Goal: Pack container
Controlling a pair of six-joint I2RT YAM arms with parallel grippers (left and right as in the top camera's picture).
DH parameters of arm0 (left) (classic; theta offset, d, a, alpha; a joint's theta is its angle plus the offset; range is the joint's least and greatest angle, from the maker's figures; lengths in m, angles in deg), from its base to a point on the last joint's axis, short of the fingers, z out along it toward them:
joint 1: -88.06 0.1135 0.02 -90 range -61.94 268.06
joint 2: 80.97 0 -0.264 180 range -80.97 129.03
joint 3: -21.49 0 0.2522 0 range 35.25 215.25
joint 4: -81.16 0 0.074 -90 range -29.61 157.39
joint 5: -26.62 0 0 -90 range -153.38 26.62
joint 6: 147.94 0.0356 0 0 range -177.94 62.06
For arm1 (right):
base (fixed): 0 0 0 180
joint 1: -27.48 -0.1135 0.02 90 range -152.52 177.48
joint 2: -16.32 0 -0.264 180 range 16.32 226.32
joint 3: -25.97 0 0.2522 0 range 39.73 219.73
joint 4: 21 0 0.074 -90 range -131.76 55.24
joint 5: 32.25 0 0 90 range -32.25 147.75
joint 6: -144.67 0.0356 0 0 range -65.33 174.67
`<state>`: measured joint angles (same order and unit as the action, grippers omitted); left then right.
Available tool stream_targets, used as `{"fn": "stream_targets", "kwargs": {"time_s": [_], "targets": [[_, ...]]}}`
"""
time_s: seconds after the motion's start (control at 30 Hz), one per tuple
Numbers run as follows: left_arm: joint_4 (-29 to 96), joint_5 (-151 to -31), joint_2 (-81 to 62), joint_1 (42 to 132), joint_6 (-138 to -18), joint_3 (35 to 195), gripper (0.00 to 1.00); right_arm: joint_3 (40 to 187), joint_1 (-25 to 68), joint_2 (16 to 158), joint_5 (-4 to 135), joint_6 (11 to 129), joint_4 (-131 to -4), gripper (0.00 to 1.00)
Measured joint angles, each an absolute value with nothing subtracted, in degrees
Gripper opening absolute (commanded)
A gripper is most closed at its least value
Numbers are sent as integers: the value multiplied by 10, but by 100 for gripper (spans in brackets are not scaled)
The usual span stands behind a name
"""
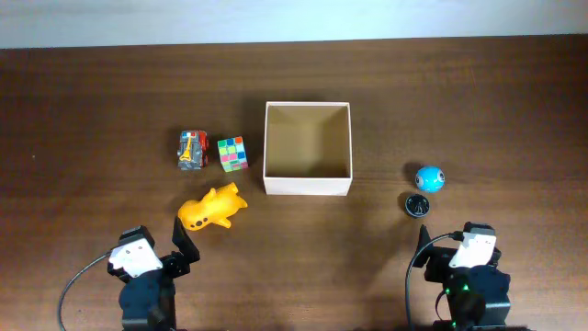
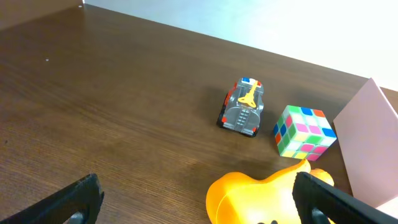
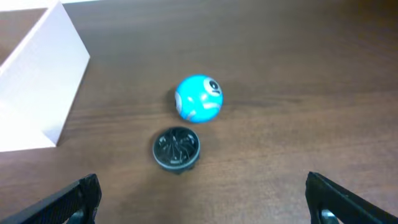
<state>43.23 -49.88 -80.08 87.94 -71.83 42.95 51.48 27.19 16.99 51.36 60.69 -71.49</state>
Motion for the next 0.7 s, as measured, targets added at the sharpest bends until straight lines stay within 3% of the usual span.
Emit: {"fn": "stream_targets", "kwargs": {"time_s": [0.43,0.7], "targets": [[441,-539,-775,879,-718,447,99,518,272,184,643,607,-683,99],[439,-537,-566,879,-718,631,99,672,272,368,638,607,-728,99]]}}
